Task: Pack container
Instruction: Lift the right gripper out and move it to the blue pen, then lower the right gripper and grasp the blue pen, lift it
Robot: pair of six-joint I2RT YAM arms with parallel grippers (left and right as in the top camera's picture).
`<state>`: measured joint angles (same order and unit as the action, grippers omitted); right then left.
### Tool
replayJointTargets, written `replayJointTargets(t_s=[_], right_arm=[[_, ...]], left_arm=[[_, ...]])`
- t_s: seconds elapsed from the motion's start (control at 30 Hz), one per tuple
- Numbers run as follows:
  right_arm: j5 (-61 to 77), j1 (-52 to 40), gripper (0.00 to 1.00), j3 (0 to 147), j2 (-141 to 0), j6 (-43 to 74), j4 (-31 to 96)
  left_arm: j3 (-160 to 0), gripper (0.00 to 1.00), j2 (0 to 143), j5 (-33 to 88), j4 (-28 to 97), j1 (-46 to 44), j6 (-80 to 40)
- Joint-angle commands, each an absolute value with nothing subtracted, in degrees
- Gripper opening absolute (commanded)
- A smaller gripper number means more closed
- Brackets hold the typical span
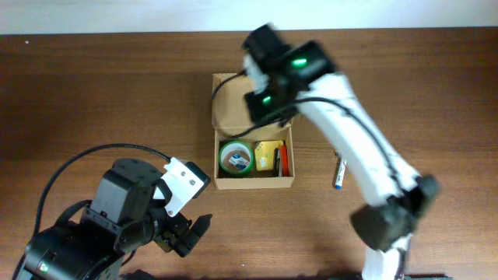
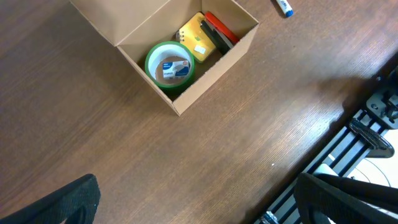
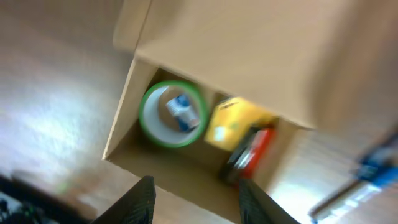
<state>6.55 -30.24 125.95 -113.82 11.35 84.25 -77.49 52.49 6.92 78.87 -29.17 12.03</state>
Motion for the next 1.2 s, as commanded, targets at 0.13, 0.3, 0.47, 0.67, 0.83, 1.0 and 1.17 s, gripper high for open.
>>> replayJointTargets(t_s=[0.13, 0.3, 0.47, 0.67, 0.83, 1.0, 1.17], right_arm=[[0.8, -19.7, 0.44, 127.0, -110.0, 11.7, 85.0], [0.7, -12.1, 0.45, 124.3, -110.0, 12.5, 83.1], [0.8, -7.0, 0.45, 116.1, -110.0, 13.1, 77.9], [0.3, -5.9, 0.45, 99.7, -110.0, 14.9, 64.5], [-1.1, -5.9, 0.45, 89.4, -110.0, 17.7, 53.6], [-7.7, -5.8, 0.45, 82.7, -110.0, 21.3, 46.7], [-8.4, -5.5, 0.45, 78.7, -110.1, 24.1, 41.9]], left_arm=[[-78.2, 1.0, 52.4, 7.7, 78.7, -29.0, 13.0], [-78.2, 0.99, 52.4, 7.7, 78.7, -29.0, 13.0], [-78.2, 0.99, 52.4, 7.7, 78.7, -29.0, 13.0], [-78.2, 0.99, 52.4, 7.7, 78.7, -29.0, 13.0], [-78.2, 1.0, 52.4, 7.7, 78.7, -29.0, 13.0], [-78.2, 1.0, 52.4, 7.7, 78.7, -29.0, 13.0], [-78.2, 0.99, 52.4, 7.7, 78.7, -29.0, 13.0]])
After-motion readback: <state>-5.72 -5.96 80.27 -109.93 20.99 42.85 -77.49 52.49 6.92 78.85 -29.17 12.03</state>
